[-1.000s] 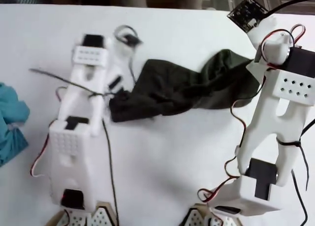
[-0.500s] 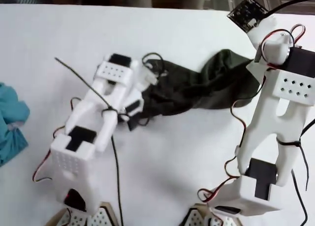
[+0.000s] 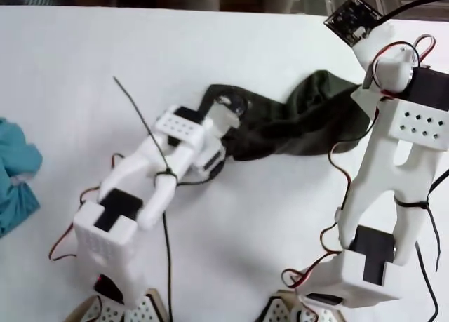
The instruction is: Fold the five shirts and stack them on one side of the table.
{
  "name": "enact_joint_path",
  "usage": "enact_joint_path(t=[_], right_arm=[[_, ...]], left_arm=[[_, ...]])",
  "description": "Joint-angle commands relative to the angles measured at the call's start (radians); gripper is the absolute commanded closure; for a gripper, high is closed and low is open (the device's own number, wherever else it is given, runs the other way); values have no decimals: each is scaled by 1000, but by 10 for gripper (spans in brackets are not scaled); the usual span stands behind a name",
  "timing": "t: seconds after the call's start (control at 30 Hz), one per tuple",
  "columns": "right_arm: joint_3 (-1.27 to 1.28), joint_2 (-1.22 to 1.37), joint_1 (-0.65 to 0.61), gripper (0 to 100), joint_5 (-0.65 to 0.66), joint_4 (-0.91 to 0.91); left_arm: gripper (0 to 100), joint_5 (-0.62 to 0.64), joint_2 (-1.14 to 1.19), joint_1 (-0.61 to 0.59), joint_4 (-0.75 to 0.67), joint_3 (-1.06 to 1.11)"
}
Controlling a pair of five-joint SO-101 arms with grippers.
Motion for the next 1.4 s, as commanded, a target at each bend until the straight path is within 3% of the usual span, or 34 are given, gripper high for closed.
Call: enact_joint_path(t=[0.0,0.43,0.6,1.0,1.13,1.37], right_arm=[[-43,-2,-4,978,-2,4],[-41,-2,-4,978,-2,4],[-41,-4,-4,978,-2,4],[-41,-4,-5,978,-3,4],[-41,-4,-5,978,-3,5],[-41,-4,-4,978,-3,5]], left_arm=[[797,17,32,-41,-26,-70],[797,-52,233,-227,233,-570],[797,-121,322,-221,292,-627],[801,-118,374,-226,276,-693],[893,-114,370,-229,341,-812],[946,-115,365,-219,476,-960]])
